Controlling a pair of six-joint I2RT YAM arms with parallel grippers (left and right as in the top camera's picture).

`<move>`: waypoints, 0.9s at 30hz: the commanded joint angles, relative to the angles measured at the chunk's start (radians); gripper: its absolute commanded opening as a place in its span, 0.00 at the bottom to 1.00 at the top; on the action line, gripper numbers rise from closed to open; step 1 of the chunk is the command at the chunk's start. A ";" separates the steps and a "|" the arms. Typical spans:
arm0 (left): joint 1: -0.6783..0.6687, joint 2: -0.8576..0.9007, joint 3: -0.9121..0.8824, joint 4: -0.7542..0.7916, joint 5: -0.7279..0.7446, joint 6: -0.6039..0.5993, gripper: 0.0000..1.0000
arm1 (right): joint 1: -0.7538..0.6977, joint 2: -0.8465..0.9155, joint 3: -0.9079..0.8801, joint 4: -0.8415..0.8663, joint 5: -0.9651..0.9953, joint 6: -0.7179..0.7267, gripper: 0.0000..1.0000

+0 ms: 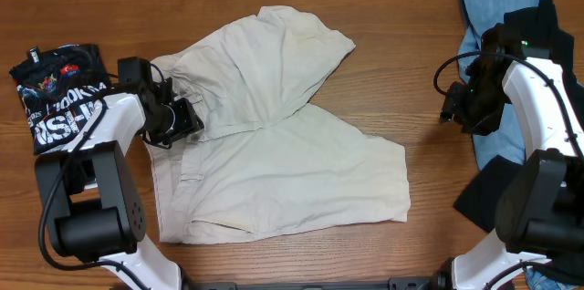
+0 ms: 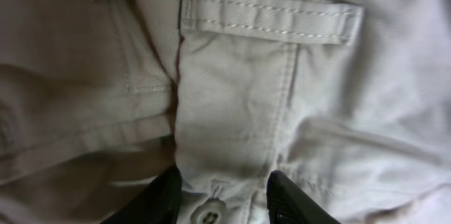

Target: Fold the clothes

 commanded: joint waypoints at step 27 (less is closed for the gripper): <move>0.002 -0.205 0.167 -0.563 -0.495 -0.309 0.06 | 0.006 -0.013 0.011 0.032 -0.002 -0.017 0.52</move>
